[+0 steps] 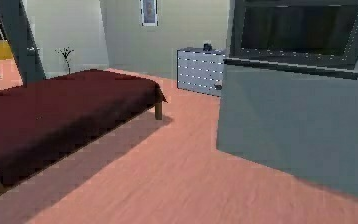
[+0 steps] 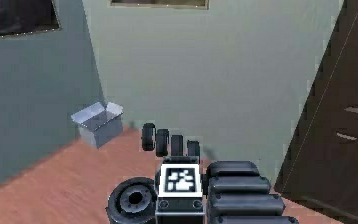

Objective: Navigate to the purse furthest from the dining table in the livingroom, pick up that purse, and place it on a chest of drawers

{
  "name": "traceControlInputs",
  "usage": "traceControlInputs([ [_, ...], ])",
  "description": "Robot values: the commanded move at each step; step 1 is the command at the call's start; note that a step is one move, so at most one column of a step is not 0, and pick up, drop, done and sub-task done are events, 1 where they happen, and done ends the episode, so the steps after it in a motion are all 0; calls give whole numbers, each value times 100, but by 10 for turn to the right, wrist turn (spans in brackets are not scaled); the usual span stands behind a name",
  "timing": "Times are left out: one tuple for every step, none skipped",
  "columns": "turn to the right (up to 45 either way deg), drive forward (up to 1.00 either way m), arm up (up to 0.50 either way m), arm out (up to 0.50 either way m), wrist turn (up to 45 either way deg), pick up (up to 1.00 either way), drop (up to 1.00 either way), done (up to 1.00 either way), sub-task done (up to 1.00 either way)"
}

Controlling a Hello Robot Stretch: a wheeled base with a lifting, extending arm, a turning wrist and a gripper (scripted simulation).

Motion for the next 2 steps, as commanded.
traceControlInputs([
  [0, 100, 0, 0, 0, 0, 0, 0, 0],
  [0, 100, 0, 0, 0, 0, 0, 0, 0],
])
